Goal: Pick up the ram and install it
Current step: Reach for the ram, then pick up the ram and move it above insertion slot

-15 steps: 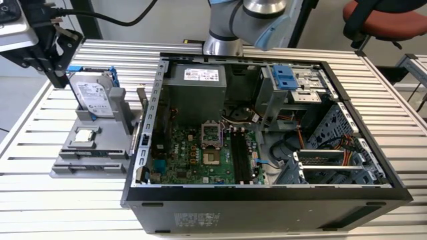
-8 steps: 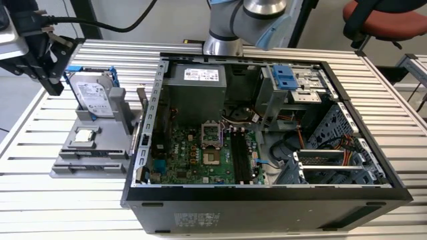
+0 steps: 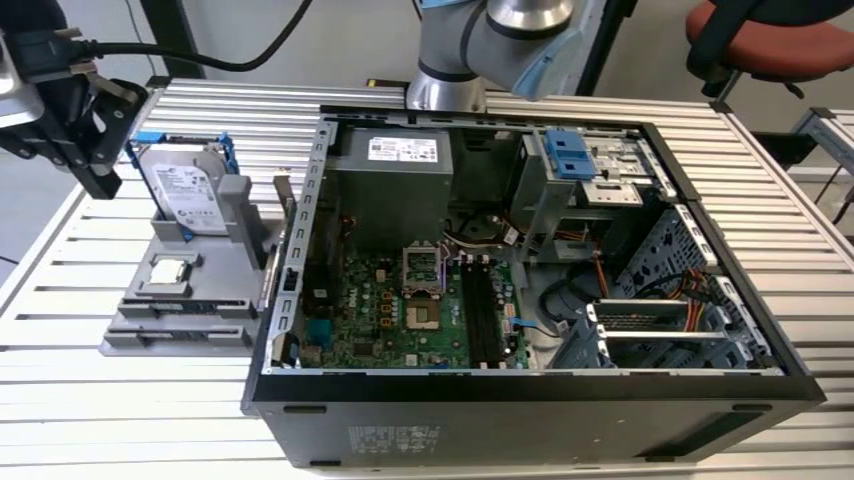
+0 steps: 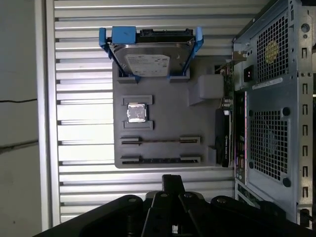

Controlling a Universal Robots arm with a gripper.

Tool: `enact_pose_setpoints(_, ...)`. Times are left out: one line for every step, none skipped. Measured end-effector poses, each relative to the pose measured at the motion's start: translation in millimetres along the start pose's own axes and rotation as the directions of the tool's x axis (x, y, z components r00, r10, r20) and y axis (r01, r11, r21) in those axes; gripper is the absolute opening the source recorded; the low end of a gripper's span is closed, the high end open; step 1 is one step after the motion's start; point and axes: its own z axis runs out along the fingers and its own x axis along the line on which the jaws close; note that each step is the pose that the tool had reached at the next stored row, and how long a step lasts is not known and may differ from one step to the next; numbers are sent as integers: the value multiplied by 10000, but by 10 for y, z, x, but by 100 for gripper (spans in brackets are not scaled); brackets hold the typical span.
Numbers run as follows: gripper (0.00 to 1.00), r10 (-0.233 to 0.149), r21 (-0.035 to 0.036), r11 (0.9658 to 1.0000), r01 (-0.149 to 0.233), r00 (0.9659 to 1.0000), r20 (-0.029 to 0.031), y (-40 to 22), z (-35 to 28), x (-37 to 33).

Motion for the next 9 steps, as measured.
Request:
enact_pose_setpoints(0,-1,0,10000,1,10000,0,-1,0,2)
enact_pose_setpoints(0,0,0,10000,0,10000,0,-1,0,4)
enact_pose_setpoints(0,0,0,10000,0,10000,0,-1,0,5)
enact_pose_setpoints(0,0,0,10000,0,10000,0,-1,0,5)
enact_pose_setpoints(0,-1,0,10000,1,10000,0,-1,0,5)
enact_pose_setpoints(0,0,0,10000,0,10000,0,-1,0,5)
enact_pose_setpoints(0,-1,0,10000,1,10000,0,-1,0,5)
enact_pose_setpoints(0,-1,0,10000,1,10000,0,-1,0,5)
enact_pose_setpoints(0,-1,0,10000,1,10000,0,-1,0,5)
